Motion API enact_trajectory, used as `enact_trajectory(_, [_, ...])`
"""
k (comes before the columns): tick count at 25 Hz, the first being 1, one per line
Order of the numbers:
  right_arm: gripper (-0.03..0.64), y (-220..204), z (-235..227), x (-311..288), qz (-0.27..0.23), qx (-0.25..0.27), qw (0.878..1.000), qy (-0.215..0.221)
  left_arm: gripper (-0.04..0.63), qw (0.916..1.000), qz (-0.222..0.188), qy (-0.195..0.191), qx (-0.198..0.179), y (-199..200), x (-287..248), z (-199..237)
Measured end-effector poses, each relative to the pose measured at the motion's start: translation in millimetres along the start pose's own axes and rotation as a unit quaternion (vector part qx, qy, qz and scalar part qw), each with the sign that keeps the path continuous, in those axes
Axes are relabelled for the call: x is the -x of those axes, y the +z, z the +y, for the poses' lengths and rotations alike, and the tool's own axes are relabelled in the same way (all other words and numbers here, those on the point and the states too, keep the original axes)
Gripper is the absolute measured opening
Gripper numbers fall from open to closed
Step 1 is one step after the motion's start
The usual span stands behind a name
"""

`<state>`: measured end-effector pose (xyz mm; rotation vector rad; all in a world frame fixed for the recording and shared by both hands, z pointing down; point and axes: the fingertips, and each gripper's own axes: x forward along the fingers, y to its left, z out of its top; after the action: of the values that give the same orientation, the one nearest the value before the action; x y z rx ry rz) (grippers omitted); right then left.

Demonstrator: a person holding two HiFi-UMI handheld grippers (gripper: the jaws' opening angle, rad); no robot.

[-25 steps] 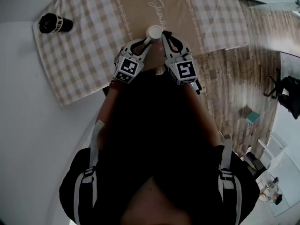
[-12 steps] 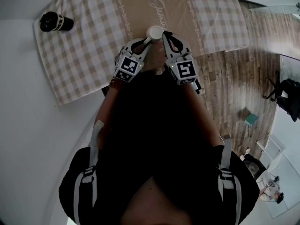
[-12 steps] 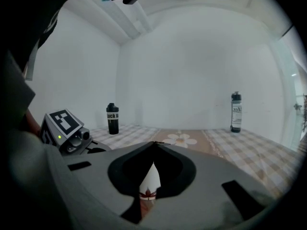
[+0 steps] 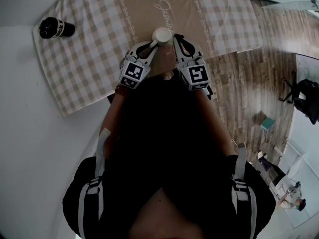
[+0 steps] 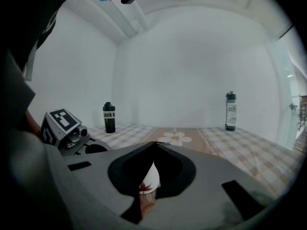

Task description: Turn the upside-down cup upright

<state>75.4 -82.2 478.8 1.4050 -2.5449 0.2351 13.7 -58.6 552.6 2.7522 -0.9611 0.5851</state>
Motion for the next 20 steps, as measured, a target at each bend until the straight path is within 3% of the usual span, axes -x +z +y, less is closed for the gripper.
enact_trajectory(7, [0.006,0.0,-4.2,-1.0,-0.007,-0.054,0.999,0.006,0.069,0.9983,-0.045,0.019,0.030,23.3,12.6,17.6])
enact_trajectory(11, [0.019,5.3,-3.1,-4.2,-0.028,-0.151,0.987,0.046,0.069,0.9957,-0.080,0.041,0.025,50.1,26.7,30.7])
enact_trajectory(14, [0.327,17.4,15.9,-9.4,-0.049,-0.256,0.955,0.139,0.070,0.9934,-0.100,0.055,0.009,68.1,37.7,38.4])
enact_trajectory(17, [0.382,22.1,19.3,-17.6,-0.060,-0.370,0.911,0.171,0.070,0.9913,-0.114,0.066,-0.008,80.9,46.3,42.0])
enact_trajectory(20, [0.424,23.0,18.0,-25.2,-0.066,-0.449,0.872,0.182,0.069,0.9907,-0.108,0.075,-0.033,86.2,49.1,42.5])
